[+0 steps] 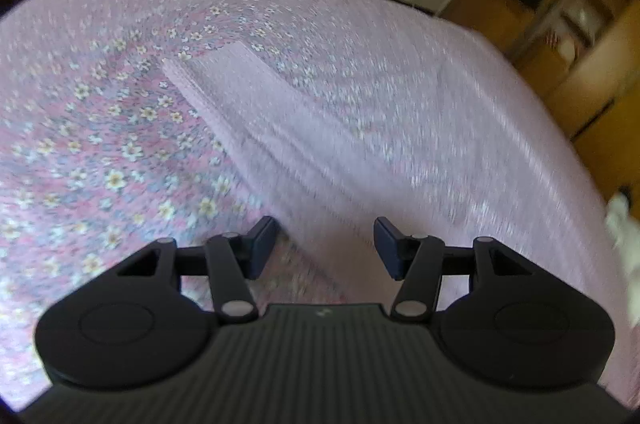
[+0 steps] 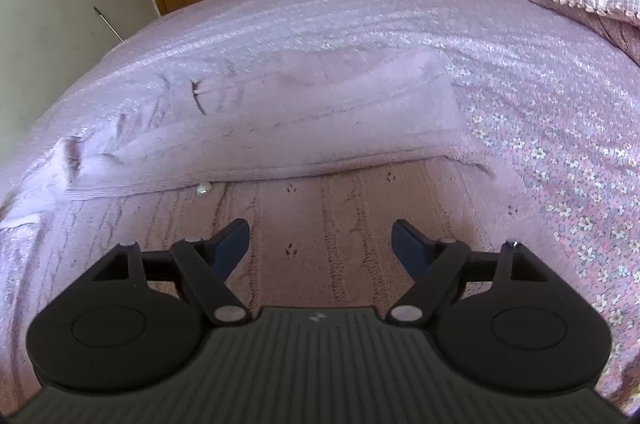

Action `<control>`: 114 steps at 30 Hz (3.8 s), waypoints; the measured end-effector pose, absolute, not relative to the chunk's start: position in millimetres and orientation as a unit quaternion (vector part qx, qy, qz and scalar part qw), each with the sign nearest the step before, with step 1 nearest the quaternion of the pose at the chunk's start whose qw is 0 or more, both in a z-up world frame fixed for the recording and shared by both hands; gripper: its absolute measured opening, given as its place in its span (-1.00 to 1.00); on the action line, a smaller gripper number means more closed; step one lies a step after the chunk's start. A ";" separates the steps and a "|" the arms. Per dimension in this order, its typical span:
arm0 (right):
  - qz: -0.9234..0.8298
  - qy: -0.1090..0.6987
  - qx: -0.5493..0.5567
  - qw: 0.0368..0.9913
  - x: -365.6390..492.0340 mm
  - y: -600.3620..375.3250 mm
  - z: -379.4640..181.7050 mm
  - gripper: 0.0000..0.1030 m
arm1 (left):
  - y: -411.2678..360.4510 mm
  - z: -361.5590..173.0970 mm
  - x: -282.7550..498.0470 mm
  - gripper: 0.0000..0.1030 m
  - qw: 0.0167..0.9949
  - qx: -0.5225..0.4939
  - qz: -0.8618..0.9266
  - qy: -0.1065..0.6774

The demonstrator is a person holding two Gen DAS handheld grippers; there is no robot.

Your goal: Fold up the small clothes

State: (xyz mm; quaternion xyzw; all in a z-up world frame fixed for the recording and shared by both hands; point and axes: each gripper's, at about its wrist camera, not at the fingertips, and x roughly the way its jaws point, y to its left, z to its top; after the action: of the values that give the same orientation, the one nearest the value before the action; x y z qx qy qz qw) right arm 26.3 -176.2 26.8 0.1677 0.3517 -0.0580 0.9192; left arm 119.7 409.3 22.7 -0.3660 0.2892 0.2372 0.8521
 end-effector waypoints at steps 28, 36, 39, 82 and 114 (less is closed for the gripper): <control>-0.051 0.329 0.206 0.920 41.8 -194.5 18.9 0.68 | 391.1 55.7 149.4 -0.76 0.883 -0.245 0.253 0.309; -0.045 0.317 0.214 0.923 32.2 -201.9 23.9 0.68 | 358.8 108.5 131.1 -0.76 0.925 -0.233 0.165 0.250; -0.045 0.310 0.215 0.925 26.0 -206.4 26.1 0.68 | 334.6 128.0 126.3 -0.76 0.938 -0.225 0.114 0.237; -0.016 0.320 0.246 0.915 5.8 -234.6 30.0 0.68 | 13.0 40.1 135.0 0.16 0.917 -0.054 -0.122 0.377; 0.128 0.410 0.151 0.890 170.0 -108.6 66.9 -0.72 | 152.8 21.4 109.7 0.17 0.923 -0.058 0.042 0.378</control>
State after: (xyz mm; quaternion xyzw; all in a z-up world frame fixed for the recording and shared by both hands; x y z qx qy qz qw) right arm 170.0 -108.6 66.9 0.1510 0.4104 0.1281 0.8902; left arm 109.7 152.8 21.4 -0.0580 0.3783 0.0421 0.9229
